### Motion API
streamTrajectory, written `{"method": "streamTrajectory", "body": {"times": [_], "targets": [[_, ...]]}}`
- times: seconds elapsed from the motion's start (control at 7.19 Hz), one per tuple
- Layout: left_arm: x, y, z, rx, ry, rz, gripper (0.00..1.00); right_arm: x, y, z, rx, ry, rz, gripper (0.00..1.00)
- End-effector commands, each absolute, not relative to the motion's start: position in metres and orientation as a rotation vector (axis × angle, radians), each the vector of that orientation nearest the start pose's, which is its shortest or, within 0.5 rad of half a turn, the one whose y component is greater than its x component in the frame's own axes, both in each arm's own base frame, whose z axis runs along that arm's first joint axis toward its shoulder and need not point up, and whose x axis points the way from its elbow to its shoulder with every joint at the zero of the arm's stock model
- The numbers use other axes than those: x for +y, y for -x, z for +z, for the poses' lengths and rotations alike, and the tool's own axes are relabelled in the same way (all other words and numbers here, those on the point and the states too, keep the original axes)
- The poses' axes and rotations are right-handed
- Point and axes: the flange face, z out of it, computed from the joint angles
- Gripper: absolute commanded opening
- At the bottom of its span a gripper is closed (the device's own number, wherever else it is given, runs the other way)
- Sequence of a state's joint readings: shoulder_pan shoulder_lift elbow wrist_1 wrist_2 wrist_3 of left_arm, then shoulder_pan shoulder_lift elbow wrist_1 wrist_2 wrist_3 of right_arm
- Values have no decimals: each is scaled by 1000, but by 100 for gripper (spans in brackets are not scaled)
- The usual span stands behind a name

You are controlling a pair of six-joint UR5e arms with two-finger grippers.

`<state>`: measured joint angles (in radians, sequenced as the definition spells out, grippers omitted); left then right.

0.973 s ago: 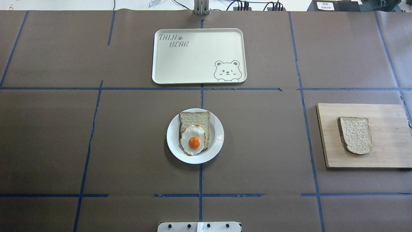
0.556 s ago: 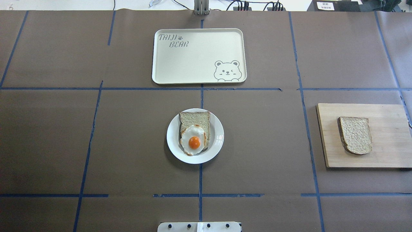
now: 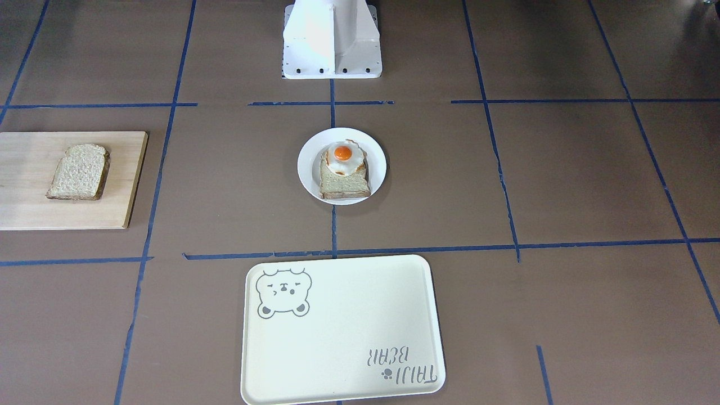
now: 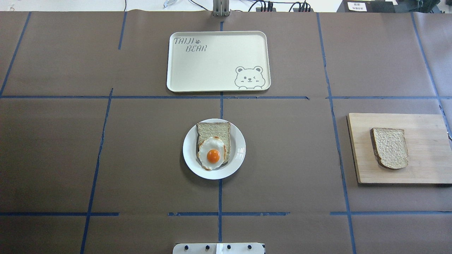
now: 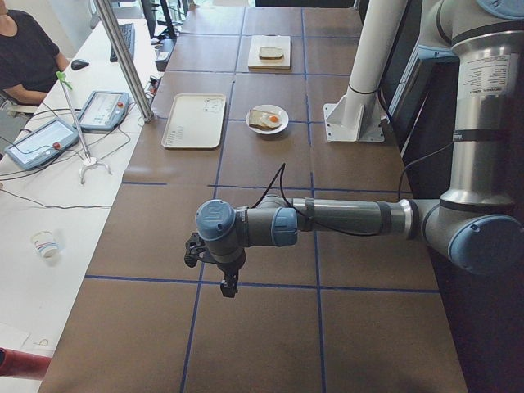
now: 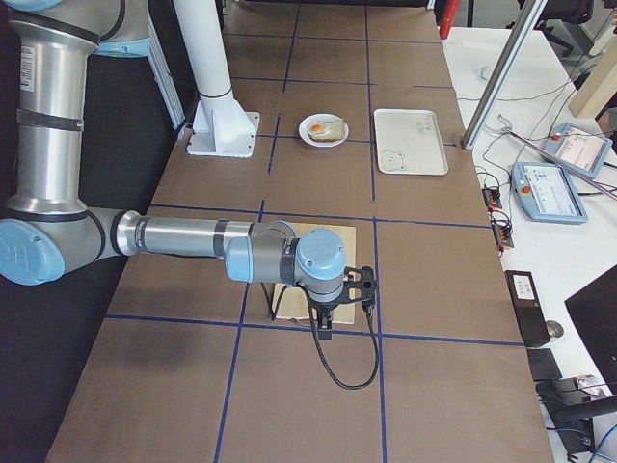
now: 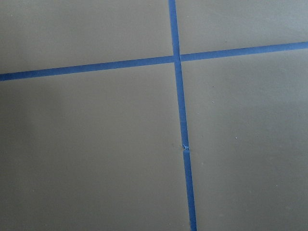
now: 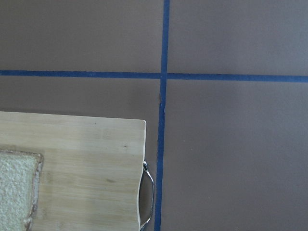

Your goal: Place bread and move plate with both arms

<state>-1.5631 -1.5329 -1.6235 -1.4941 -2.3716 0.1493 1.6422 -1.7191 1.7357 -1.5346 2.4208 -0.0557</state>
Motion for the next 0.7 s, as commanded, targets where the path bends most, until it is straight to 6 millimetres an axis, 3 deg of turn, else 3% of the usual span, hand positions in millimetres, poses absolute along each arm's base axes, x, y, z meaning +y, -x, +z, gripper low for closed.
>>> {"method": "streamTrajectory", "body": {"times": [0.0,0.14,0.28,0.56], "targets": [[-473,58,652,803,-7,127,100,-438,-86,615,-875,-164,-39,100],[-473,58,651,802,-10,128,100,-438,-82,614,-925,-160,-40,100],[-473,58,650,802,-12,129,100,-440,-70,598,-950,-184,-74,99],[-473,58,650,804,-10,126,100,-447,-17,578,-983,-131,34,99]]}}
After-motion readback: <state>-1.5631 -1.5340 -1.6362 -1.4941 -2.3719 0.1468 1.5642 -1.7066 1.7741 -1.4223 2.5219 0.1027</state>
